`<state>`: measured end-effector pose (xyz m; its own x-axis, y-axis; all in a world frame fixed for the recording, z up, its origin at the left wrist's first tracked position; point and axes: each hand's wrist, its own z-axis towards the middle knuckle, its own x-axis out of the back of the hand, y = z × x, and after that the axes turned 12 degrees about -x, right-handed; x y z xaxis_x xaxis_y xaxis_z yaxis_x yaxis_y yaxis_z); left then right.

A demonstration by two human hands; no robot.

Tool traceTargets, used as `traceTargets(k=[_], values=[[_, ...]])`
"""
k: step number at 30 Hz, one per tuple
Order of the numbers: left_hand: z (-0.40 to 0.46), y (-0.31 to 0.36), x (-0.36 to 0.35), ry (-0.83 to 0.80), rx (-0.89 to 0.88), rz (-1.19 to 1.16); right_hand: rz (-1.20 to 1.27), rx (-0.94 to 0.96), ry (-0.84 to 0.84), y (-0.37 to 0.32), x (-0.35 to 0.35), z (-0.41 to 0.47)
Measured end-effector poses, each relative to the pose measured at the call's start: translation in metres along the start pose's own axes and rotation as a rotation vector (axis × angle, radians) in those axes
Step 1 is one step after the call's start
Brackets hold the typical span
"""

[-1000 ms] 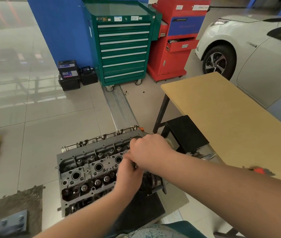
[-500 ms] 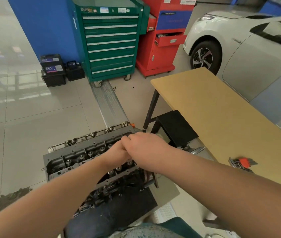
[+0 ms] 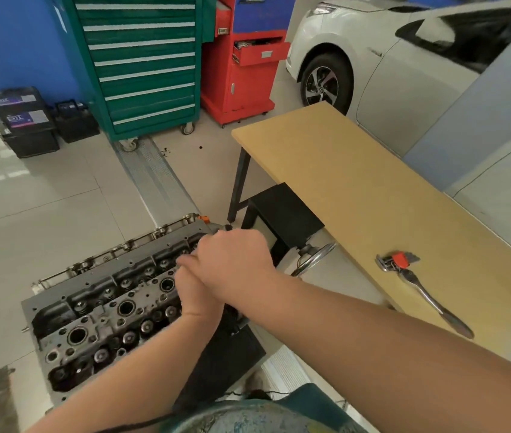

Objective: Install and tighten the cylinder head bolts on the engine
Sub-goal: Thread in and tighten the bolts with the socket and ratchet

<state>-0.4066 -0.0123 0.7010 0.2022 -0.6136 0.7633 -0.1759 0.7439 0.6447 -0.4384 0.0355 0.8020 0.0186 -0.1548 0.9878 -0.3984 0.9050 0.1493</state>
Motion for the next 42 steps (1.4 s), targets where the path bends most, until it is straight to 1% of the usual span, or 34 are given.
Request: traceTargets(k=[1,2,3,4,6,7,9,12,15,18,20,22,24,26,27,30,33,36,40,42], values=[[0.005,-0.005,0.001,0.007,-0.003,-0.078,0.045,-0.031,-0.020,0.000,-0.001,-0.002],[0.013,-0.009,0.006,-0.035,0.008,-0.143,0.102,-0.057,-0.031,0.003,-0.002,-0.005],[0.019,-0.017,0.013,-0.074,-0.024,-0.190,0.171,-0.082,-0.038,0.008,-0.004,-0.008],[0.022,-0.027,0.021,-0.160,-0.068,-0.282,0.241,-0.106,-0.042,0.014,-0.008,-0.011],[0.029,-0.048,0.035,-0.336,-0.171,-0.543,0.365,-0.155,-0.056,0.033,-0.020,-0.021],[0.031,-0.053,0.040,-0.356,-0.178,-0.597,0.416,-0.191,-0.074,0.046,-0.032,-0.028],[0.036,-0.061,0.041,-0.341,-0.170,-0.559,0.479,-0.302,-0.110,0.082,-0.065,-0.043],[0.029,-0.051,0.032,-0.315,-0.152,-0.529,0.542,-0.580,-0.218,0.158,-0.131,-0.064],[0.019,-0.045,0.026,-0.227,-0.111,-0.533,0.551,-0.833,-0.219,0.253,-0.188,-0.081],[0.011,-0.039,0.018,-0.095,-0.022,-0.512,0.470,-0.989,-0.207,0.344,-0.218,-0.092],[0.013,-0.040,0.014,-0.046,0.043,-0.502,0.435,-1.048,-0.203,0.393,-0.231,-0.093],[0.013,-0.044,0.012,0.009,0.126,-0.505,0.414,-1.076,-0.185,0.429,-0.243,-0.090],[0.010,-0.048,0.011,0.133,0.259,-0.514,0.393,-1.083,-0.197,0.456,-0.257,-0.085],[0.008,-0.051,0.008,0.231,0.321,-0.444,0.360,-1.086,-0.253,0.475,-0.272,-0.081],[0.008,-0.050,0.007,0.244,0.334,-0.411,0.348,-1.090,-0.281,0.482,-0.280,-0.081],[0.014,-0.060,0.000,0.332,0.468,-0.433,0.341,-1.054,-0.344,0.499,-0.302,-0.078],[0.016,-0.070,-0.004,0.326,0.462,-0.408,0.304,-0.961,-0.364,0.515,-0.316,-0.073],[0.020,-0.074,-0.006,0.382,0.475,-0.396,0.241,-0.890,-0.379,0.532,-0.326,-0.073],[0.019,-0.084,-0.001,0.377,0.459,-0.351,0.231,-0.880,-0.430,0.549,-0.337,-0.076],[0.016,-0.085,0.002,0.379,0.488,-0.363,0.245,-0.863,-0.447,0.554,-0.342,-0.077]])
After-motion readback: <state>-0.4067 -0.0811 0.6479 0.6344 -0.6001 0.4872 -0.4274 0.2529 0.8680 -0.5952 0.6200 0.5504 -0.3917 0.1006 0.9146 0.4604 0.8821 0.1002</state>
